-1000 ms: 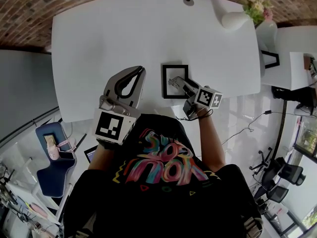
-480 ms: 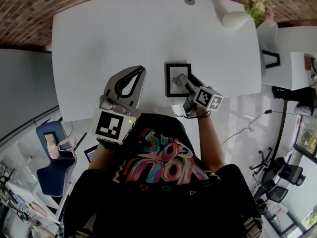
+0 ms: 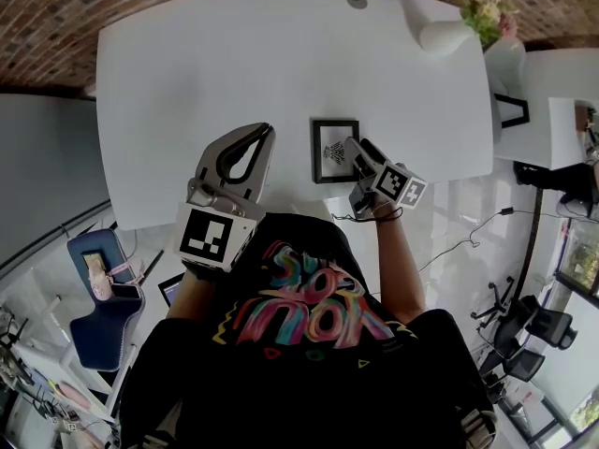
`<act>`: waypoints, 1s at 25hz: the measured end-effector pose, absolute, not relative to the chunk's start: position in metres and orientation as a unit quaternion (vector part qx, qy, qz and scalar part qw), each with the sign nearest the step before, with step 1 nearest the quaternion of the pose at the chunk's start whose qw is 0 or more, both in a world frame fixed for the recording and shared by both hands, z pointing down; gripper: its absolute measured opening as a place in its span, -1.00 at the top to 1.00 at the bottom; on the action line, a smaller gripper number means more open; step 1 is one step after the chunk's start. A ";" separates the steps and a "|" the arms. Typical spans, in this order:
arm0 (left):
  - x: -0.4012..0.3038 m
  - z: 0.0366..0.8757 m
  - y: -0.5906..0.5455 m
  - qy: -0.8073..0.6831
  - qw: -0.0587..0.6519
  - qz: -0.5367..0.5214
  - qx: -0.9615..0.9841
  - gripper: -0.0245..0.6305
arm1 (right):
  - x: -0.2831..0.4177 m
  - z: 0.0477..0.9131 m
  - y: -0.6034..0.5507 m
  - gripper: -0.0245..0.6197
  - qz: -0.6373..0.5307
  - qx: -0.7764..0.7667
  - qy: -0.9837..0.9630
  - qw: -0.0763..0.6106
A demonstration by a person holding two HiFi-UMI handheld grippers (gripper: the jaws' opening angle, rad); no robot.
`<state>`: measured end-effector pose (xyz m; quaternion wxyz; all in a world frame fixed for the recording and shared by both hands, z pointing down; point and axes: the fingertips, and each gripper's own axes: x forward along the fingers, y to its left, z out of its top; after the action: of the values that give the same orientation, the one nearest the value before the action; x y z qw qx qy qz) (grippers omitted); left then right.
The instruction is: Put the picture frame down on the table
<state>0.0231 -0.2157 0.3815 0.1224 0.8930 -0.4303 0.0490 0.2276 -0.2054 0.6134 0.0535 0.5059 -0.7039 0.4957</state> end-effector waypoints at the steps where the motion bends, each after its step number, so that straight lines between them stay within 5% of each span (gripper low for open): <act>1: 0.024 0.382 -0.216 -0.429 0.122 0.051 0.894 0.83 | 0.227 0.613 -0.206 0.11 0.497 0.505 -0.704 0.051; 9: 0.022 0.384 -0.217 -0.421 0.114 0.071 0.897 0.83 | 0.225 0.578 -0.219 0.12 0.468 0.505 -0.724 0.016; 19: 0.016 0.348 -0.220 -0.437 0.087 0.042 0.894 0.83 | 0.151 0.412 -0.253 0.19 0.329 0.406 -0.846 -0.105; 25: 0.003 0.313 -0.217 -0.452 0.069 0.009 0.889 0.83 | 0.101 0.323 -0.247 0.30 0.217 0.344 -0.908 -0.104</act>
<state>0.0027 -0.2169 0.3125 0.0688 0.8893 -0.4520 0.0094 0.1012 -0.2470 0.3230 -0.1038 0.3437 -0.9077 0.2170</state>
